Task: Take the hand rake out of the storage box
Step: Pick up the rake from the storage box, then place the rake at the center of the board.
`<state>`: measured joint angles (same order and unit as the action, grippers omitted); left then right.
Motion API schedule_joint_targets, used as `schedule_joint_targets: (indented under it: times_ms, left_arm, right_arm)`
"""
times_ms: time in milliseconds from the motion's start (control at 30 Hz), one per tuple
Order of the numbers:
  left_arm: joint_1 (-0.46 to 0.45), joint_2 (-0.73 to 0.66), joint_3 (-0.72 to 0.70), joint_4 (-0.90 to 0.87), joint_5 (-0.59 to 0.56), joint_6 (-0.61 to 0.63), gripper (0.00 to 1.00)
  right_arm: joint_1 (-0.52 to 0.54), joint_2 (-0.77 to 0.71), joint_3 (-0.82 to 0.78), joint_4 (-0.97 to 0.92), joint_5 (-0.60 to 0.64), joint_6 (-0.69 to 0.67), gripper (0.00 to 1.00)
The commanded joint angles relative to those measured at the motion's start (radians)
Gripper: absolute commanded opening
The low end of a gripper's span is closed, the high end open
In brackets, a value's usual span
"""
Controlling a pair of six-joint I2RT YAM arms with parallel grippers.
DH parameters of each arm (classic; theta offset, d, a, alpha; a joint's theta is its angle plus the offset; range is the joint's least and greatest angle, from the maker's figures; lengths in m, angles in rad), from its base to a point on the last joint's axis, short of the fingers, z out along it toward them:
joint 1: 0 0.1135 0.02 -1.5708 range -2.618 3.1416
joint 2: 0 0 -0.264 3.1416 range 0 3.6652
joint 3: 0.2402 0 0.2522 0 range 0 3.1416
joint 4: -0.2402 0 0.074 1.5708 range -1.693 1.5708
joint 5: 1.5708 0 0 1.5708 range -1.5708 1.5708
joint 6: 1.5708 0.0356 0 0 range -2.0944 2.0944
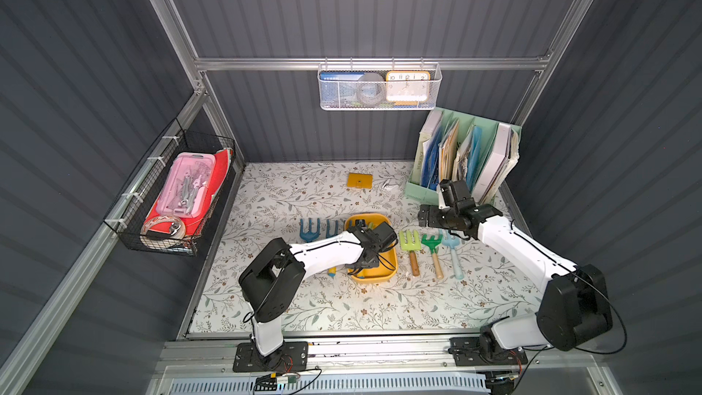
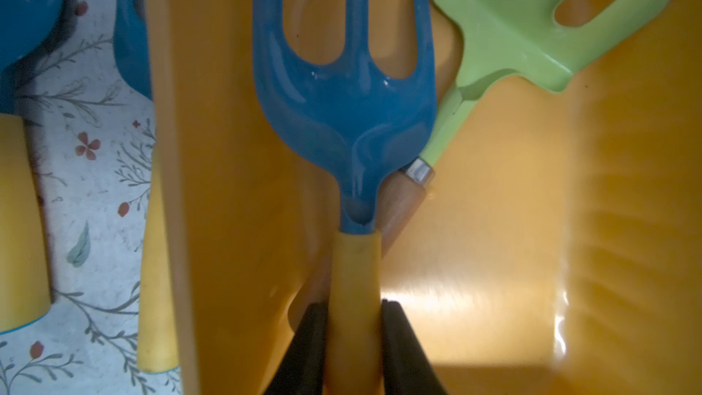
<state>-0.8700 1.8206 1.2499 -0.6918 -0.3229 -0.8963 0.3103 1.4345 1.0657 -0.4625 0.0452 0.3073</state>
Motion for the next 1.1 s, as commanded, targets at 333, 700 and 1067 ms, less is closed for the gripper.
schedule_joint_targets:
  times_ms: [333, 700, 1067]
  left_arm:
    - [0.110, -0.166, 0.067, -0.020, -0.012, 0.160, 0.20]
    - [0.443, -0.378, -0.038, 0.018, 0.053, 0.468, 0.21]
    - [0.764, -0.450, -0.174, 0.125, 0.205, 0.733, 0.09]
  right_arm:
    - [0.001, -0.009, -0.013, 0.002, -0.007, 0.011, 0.99]
    - [0.003, -0.016, -0.004, -0.005, -0.028, 0.003, 0.99]
    - [0.027, 0.032, 0.071, -0.017, -0.078, -0.005, 0.99]
